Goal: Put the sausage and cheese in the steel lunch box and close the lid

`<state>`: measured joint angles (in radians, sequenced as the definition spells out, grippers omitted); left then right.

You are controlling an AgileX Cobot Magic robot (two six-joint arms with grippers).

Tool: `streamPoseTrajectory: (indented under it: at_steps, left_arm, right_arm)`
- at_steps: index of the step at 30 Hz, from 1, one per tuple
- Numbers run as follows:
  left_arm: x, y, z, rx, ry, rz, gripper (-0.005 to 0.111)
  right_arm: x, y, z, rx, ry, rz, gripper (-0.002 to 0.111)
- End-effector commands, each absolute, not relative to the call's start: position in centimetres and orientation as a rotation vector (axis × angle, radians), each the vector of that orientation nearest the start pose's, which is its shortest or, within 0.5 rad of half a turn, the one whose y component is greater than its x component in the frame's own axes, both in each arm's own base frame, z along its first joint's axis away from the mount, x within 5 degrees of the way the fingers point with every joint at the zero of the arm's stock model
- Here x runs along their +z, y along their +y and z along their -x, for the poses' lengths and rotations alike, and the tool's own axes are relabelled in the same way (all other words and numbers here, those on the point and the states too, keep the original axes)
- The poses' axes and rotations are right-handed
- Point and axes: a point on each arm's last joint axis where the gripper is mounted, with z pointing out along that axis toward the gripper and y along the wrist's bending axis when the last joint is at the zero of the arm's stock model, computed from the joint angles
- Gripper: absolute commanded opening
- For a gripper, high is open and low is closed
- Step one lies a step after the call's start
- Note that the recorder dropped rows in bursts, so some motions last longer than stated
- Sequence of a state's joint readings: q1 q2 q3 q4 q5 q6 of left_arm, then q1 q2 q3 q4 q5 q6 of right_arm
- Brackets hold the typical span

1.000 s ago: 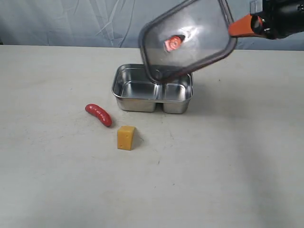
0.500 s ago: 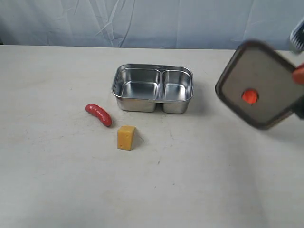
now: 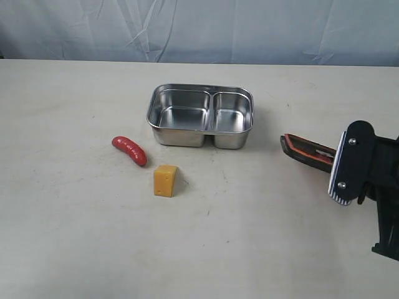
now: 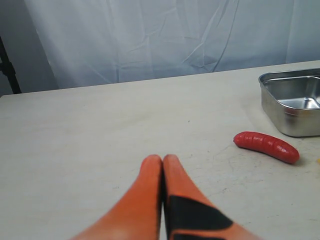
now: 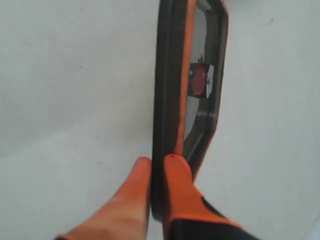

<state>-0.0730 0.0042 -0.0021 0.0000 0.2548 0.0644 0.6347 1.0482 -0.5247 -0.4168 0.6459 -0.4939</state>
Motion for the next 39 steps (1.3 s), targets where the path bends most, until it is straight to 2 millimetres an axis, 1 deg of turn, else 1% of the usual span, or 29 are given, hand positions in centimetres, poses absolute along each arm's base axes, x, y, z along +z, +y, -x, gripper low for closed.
streamPoseTrajectory:
  at_steps: [1,4,5,8,10,13,15,18,20,23,24,26,28,30,32,33,35,37,39]
  left_arm:
    - [19.1,-0.4,-5.5,-0.012,1.719,-0.112,0.0]
    - [19.1,-0.4,-5.5,-0.012,1.719,-0.112,0.0]
    - [19.1,-0.4,-5.5,-0.012,1.719,-0.112,0.0]
    - [19.1,-0.4,-5.5,-0.012,1.719,-0.112,0.0]
    - [19.1,-0.4,-5.5,-0.012,1.719,-0.112,0.0]
    - [19.1,-0.4,-5.5,-0.012,1.719,-0.112,0.0]
    - [19.1,-0.4,-5.5,-0.012,1.719,-0.112,0.0]
    - [19.1,-0.4,-5.5,-0.012,1.719,-0.112,0.0]
    - [19.1,-0.4,-5.5,-0.012,1.719,-0.112,0.0]
    - [19.1,-0.4,-5.5,-0.012,1.719,-0.112,0.0]
    - [19.1,-0.4,-5.5,-0.012,1.719,-0.112,0.0]
    - [19.1,-0.4,-5.5,-0.012,1.719,-0.112,0.0]
    - [19.1,-0.4,-5.5,-0.012,1.719,-0.112,0.0]
    - [19.1,-0.4,-5.5,-0.012,1.719,-0.112,0.0]
    - [19.1,-0.4,-5.5,-0.012,1.719,-0.112,0.0]
    - [19.1,-0.4,-5.5,-0.012,1.719,-0.112,0.0]
    - [19.1,-0.4,-5.5,-0.012,1.719,-0.112,0.0]
    - [19.1,-0.4,-5.5,-0.012,1.719,-0.112,0.0]
    - [19.1,-0.4,-5.5,-0.012,1.719,-0.112,0.0]
  right_arm:
    - [22.1,8.8,-14.7,-0.298,2.07,1.64,-0.001]
    - [22.1,8.6,-14.6,-0.304,2.087,1.649,0.0]
    - [22.0,8.6,-14.6,-0.301,2.093,1.648,0.004]
    - [22.0,8.7,-14.5,-0.281,2.115,1.64,0.021]
    - [21.9,8.7,-14.3,-0.263,2.138,1.633,0.035]
    - [22.0,8.8,-14.2,-0.222,2.157,1.607,0.05]
    - [22.7,9.1,-14.3,-0.189,2.146,1.569,0.051]
    - [24.9,10.2,-14.9,-0.064,2.093,1.396,0.047]
    - [26.4,11.4,-15.4,0.07,2.067,1.264,0.045]
    - [27.4,13.5,-16.6,0.285,2.151,1.121,0.037]
    - [27.2,14.3,-17.2,0.337,2.199,1.103,0.034]
    - [26.6,16.3,-18.0,0.42,2.263,1.1,0.035]
    - [25.7,18.9,-18.7,0.521,2.316,1.094,0.039]
    - [24.6,21.6,-19.1,0.577,2.352,1.133,0.045]
    - [23.5,24.3,-19.3,0.575,2.351,1.231,0.05]
    - [23.3,25.3,-19.4,0.559,2.336,1.278,0.052]
    - [22.2,27.4,-19.7,0.478,2.279,1.419,0.054]
    - [21.3,29.1,-20.0,0.379,2.201,1.551,0.054]
    - [20.4,30.7,-20.3,0.345,2.177,1.604,0.054]
